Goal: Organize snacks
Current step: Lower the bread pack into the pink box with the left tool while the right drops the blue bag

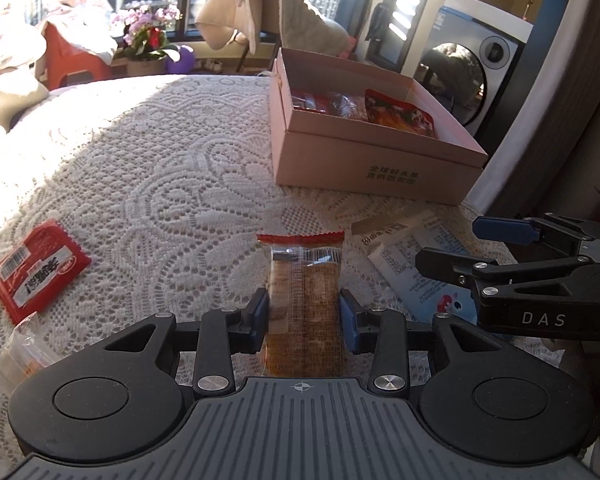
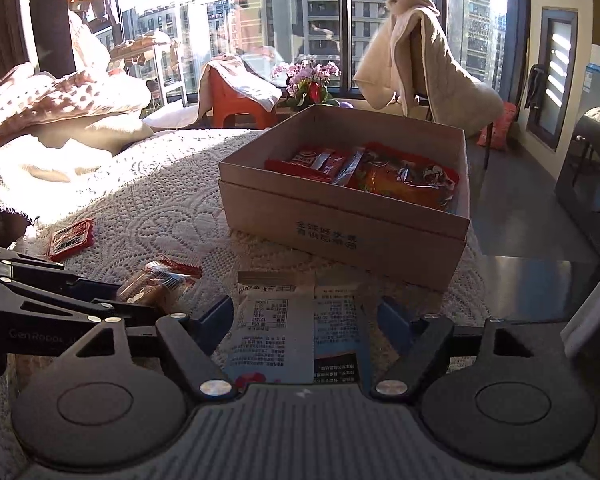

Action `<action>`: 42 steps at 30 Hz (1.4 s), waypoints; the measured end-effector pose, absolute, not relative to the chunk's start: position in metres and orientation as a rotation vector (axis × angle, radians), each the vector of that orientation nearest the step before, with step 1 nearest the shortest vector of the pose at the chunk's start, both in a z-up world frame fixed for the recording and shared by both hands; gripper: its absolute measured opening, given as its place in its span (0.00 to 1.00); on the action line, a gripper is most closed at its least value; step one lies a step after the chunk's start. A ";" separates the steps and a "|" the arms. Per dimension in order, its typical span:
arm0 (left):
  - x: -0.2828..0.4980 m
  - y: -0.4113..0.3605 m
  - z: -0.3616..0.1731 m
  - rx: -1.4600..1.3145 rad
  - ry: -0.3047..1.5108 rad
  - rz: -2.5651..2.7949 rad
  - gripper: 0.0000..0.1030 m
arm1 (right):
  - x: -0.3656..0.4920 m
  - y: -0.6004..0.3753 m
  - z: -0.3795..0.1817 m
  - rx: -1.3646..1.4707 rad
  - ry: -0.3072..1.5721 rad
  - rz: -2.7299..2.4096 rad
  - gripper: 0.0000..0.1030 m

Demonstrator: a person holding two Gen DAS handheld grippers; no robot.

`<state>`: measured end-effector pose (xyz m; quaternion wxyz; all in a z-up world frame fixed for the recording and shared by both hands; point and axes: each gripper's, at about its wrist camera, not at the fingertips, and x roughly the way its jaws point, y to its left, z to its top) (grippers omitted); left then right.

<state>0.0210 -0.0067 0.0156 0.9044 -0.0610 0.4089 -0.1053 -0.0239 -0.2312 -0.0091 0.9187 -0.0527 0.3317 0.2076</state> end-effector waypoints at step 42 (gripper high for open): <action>0.168 -0.036 0.076 -0.088 0.690 -0.290 0.42 | 0.157 -0.260 0.057 0.086 0.708 0.364 0.83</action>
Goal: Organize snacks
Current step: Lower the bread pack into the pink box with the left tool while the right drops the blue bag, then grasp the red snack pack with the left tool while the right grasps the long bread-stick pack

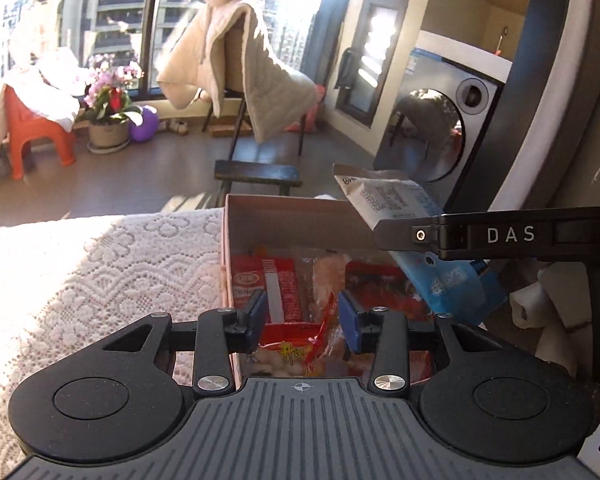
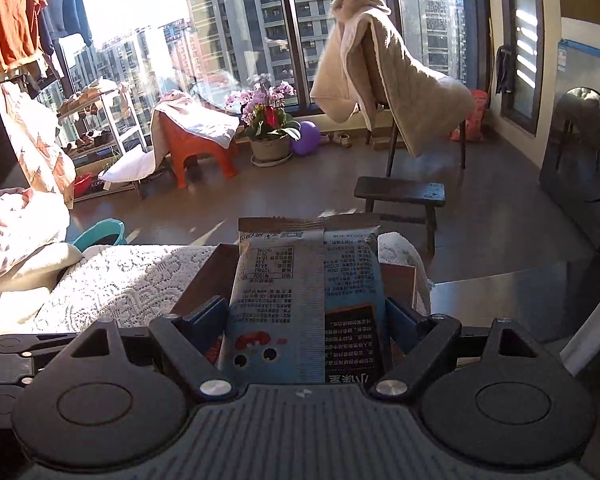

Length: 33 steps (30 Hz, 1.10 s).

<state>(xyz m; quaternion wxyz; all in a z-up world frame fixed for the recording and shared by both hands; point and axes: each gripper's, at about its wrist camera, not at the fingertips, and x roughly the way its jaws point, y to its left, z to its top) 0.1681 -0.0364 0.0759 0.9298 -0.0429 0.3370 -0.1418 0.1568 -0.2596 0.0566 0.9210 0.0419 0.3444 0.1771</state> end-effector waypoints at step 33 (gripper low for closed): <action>-0.048 0.168 0.057 -0.446 0.868 0.033 0.42 | -0.015 -0.112 0.030 -0.353 0.699 0.729 0.89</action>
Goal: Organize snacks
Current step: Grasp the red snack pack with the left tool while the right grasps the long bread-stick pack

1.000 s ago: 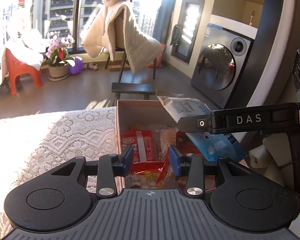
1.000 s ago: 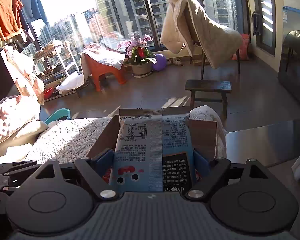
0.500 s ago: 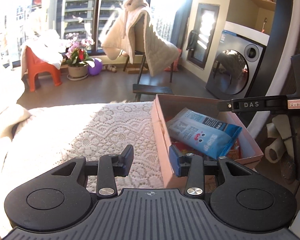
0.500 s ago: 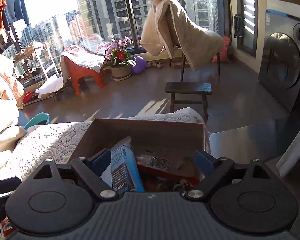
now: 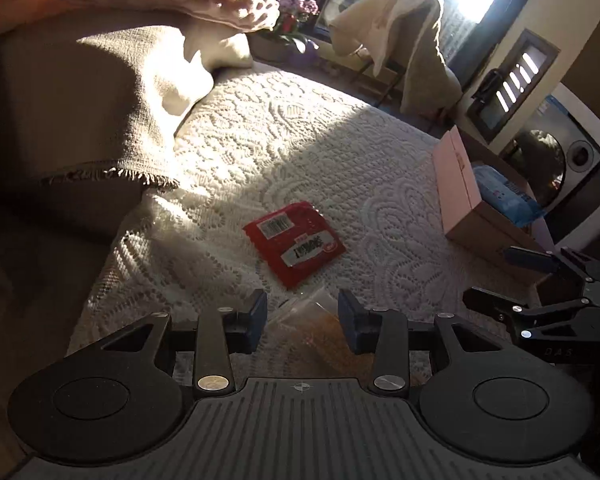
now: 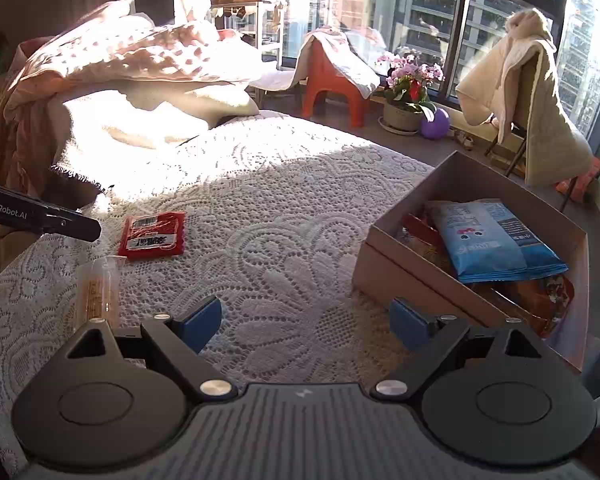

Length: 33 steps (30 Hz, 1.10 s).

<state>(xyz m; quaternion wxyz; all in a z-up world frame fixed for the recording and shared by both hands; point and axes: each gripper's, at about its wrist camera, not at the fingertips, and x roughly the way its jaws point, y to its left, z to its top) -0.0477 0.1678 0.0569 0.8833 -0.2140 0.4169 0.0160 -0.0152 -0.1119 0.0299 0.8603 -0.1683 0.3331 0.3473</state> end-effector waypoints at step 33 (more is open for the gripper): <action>0.011 0.058 0.030 -0.011 0.799 -0.197 0.42 | -0.026 -0.200 -0.028 -0.205 0.760 0.458 0.64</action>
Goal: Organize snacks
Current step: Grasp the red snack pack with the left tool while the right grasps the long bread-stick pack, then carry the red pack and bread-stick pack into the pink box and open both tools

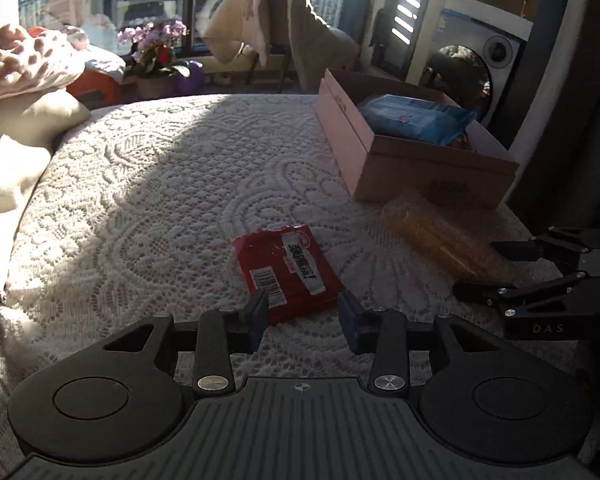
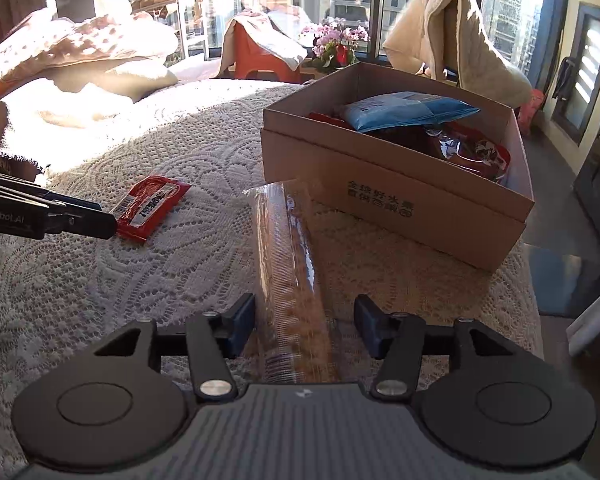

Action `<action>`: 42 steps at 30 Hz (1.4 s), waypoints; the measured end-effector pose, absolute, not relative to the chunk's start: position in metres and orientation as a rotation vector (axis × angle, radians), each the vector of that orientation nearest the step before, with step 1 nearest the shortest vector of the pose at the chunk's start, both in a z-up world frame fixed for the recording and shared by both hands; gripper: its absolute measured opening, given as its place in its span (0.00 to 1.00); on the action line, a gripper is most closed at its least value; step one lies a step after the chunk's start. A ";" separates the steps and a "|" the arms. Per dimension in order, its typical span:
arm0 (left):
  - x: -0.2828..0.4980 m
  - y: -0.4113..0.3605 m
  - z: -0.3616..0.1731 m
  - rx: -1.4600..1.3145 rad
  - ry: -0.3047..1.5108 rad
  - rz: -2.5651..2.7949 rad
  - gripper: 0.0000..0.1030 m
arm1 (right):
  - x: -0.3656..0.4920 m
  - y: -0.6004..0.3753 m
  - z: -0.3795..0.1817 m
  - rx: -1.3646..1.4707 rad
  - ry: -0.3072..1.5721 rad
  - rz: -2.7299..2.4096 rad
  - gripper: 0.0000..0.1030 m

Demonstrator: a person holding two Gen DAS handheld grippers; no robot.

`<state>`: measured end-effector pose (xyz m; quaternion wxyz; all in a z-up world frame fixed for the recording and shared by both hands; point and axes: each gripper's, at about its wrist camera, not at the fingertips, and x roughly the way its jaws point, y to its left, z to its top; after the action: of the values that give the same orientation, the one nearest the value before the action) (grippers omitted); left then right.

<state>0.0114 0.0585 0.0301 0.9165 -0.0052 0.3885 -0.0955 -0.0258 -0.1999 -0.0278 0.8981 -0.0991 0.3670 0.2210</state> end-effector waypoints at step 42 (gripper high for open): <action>0.034 0.016 0.018 0.043 0.865 -0.120 0.64 | -0.027 -0.200 -0.042 -0.138 0.724 0.448 0.92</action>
<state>0.0338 0.0160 0.0184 0.9059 0.0206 0.4190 -0.0583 -0.0266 -0.2003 -0.0420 0.9084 -0.0671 0.3510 0.2170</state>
